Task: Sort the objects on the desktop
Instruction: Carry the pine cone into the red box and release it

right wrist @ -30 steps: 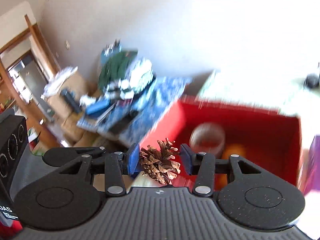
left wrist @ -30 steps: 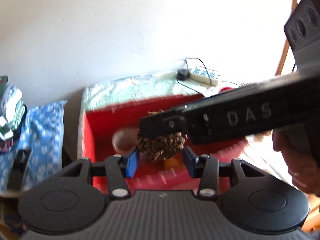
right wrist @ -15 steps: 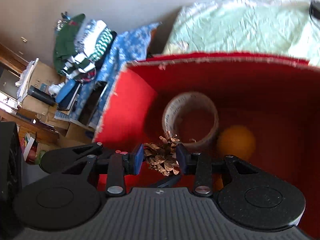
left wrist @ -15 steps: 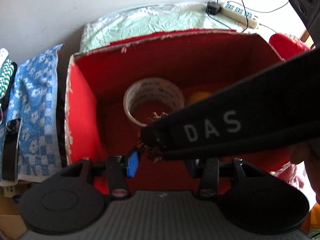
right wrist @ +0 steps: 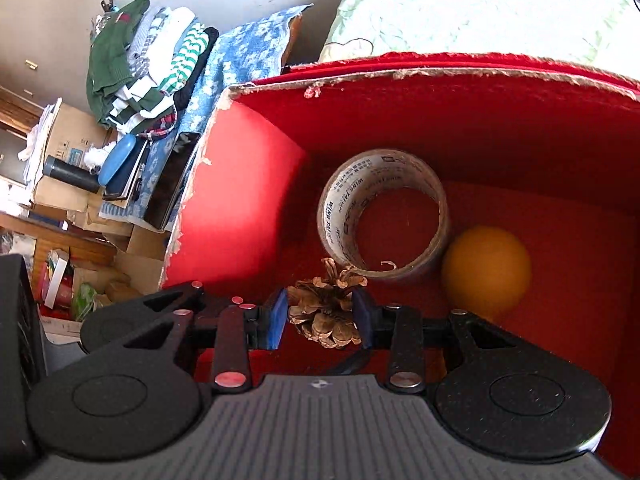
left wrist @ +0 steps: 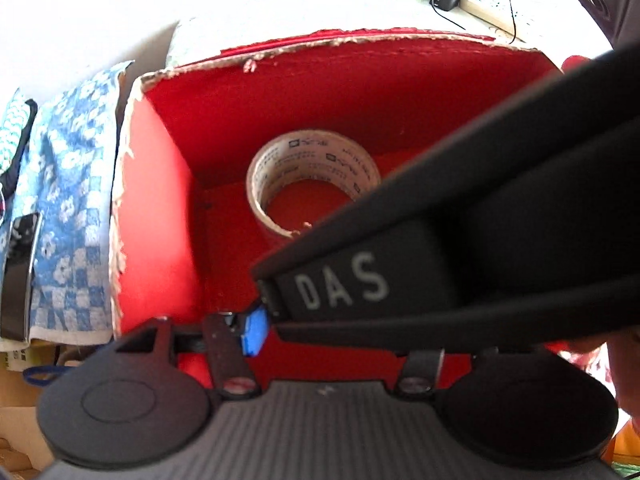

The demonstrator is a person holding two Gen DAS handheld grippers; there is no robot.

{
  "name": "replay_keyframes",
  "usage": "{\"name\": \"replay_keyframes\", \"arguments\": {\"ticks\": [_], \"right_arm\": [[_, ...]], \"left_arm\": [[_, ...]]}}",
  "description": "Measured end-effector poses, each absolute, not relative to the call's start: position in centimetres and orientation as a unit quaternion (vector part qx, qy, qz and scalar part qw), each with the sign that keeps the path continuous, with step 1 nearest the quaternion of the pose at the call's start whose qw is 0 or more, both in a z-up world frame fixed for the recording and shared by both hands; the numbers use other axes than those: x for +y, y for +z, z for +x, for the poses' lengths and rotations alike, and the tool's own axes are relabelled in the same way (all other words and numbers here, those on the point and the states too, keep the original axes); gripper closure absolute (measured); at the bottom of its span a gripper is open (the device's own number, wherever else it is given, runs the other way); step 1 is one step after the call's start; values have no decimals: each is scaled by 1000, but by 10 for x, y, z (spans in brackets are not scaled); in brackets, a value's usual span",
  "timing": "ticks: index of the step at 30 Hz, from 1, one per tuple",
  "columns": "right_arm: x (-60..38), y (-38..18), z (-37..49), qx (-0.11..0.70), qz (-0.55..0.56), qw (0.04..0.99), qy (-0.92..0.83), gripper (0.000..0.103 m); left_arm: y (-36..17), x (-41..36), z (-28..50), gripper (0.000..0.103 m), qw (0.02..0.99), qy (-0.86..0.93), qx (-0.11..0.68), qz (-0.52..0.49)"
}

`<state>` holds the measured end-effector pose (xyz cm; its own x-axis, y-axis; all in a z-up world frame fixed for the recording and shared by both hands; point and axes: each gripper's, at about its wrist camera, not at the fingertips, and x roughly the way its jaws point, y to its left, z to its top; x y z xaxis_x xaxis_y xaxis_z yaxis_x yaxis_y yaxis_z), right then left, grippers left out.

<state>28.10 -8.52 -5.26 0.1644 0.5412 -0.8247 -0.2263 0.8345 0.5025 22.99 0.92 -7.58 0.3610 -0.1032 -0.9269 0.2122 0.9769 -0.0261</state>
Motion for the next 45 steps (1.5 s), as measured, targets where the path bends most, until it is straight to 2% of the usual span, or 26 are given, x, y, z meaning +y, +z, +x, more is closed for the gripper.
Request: {"name": "replay_keyframes", "arguments": {"ticks": [3, 6, 12, 20, 21, 23, 25, 26, 36, 45], "right_arm": [[-85, -55, 279, 604, 134, 743, 255, 65], [-84, -61, 282, 614, 134, 736, 251, 69], [-75, -69, 294, 612, 163, 723, 274, 69], [-86, -55, 282, 581, 177, 749, 263, 67], [-89, -51, 279, 574, 180, 755, 261, 66], [-94, -43, 272, 560, 184, 766, 255, 59], [-99, -36, 266, 545, 193, 776, 253, 56], [-101, -33, 263, 538, 198, 779, 253, 54], [-100, -19, 244, 501, 227, 790, 271, 52], [-118, -4, 221, 455, 232, 825, 239, 49]], "left_arm": [[-78, 8, 228, 39, 824, -90, 557, 58], [-81, 11, 230, 38, 823, -89, 559, 52], [-86, 20, 234, 38, 819, -82, 566, 41], [-71, 21, 229, 29, 842, -86, 528, 68], [-68, 21, 227, 27, 847, -87, 520, 73], [-60, 20, 222, 22, 856, -84, 502, 86], [-53, 19, 216, 8, 868, -67, 480, 107], [-49, 18, 213, 6, 873, -61, 470, 115], [-34, 34, 191, 5, 889, -39, 442, 114], [-22, 66, 180, 9, 915, -45, 399, 36]]}}
